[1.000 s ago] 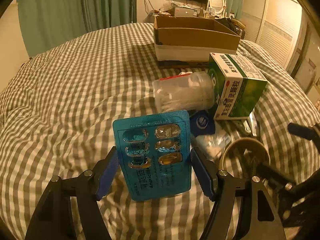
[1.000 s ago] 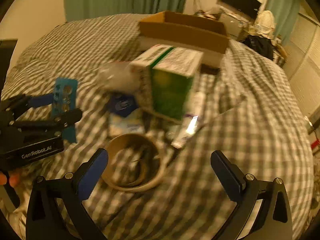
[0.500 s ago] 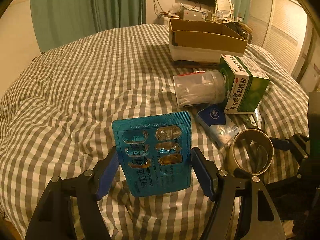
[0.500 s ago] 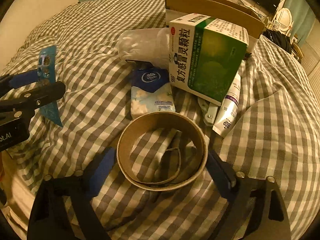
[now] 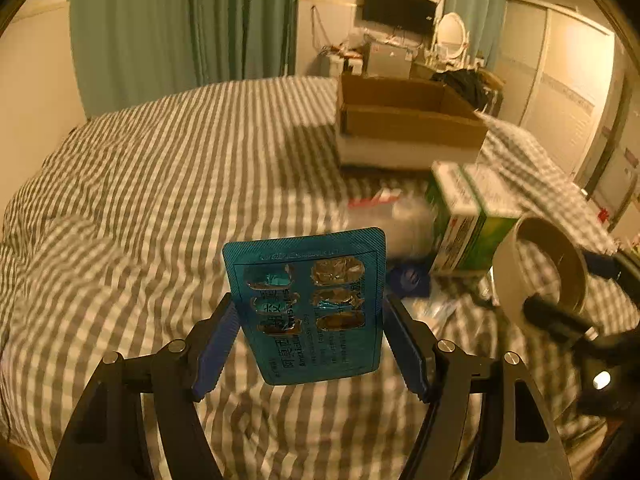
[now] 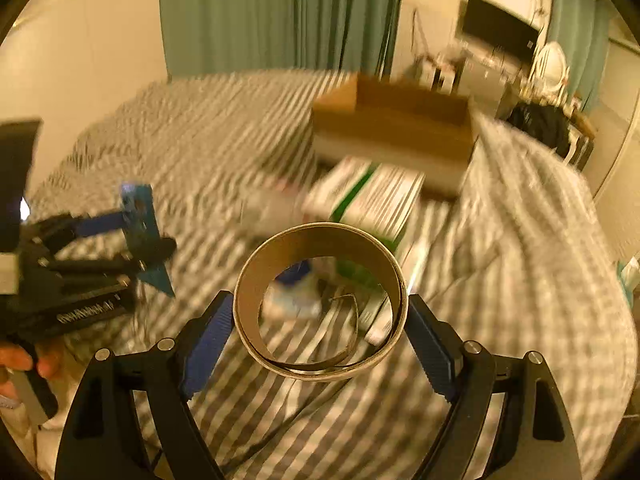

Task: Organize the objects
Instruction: 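Carry both items over the cardboard box and open both grippers to drop them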

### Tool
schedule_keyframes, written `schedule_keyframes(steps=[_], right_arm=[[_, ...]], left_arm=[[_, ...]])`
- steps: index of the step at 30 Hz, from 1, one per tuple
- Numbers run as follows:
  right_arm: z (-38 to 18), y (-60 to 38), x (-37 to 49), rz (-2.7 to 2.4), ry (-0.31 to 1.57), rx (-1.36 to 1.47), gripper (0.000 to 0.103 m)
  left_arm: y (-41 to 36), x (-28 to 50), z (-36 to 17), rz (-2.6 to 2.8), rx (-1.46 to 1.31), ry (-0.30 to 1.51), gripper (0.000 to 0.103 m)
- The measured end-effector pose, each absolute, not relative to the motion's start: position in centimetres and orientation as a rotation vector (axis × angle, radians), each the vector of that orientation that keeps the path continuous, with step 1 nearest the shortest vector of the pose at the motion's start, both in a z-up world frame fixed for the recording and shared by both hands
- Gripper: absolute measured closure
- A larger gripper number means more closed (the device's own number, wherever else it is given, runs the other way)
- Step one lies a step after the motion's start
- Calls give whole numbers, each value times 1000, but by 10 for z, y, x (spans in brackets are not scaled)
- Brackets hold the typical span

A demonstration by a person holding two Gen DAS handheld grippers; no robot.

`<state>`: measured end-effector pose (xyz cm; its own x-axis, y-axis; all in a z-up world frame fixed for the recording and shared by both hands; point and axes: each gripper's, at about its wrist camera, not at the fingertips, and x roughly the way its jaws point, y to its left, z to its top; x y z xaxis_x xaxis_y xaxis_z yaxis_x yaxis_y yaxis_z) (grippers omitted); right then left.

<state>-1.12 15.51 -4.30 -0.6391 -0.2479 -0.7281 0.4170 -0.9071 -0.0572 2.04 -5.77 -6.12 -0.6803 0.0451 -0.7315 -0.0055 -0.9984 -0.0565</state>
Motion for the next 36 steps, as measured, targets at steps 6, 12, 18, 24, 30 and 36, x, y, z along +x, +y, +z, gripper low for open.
schedule_keyframes(steps=[6, 12, 18, 24, 30, 36], right_arm=[[8, 176, -37, -2611, 308, 940, 19], [49, 192, -85, -2682, 285, 822, 19], [82, 206, -163, -2719, 210, 780, 19], [85, 208, -252, -2743, 158, 822, 19], [41, 209, -314, -2729, 134, 920, 19], [-1, 215, -334, -2691, 77, 1037, 19]], left_arm=[[-40, -14, -16, 2827, -1127, -66, 30], [-10, -76, 26, 2832, -1011, 92, 30], [7, -150, 45, 2825, -973, 140, 30], [21, -224, 35, 2809, -993, 194, 30], [24, -276, -11, 2764, -1081, 182, 30], [27, -300, -37, 2728, -1089, 177, 30]])
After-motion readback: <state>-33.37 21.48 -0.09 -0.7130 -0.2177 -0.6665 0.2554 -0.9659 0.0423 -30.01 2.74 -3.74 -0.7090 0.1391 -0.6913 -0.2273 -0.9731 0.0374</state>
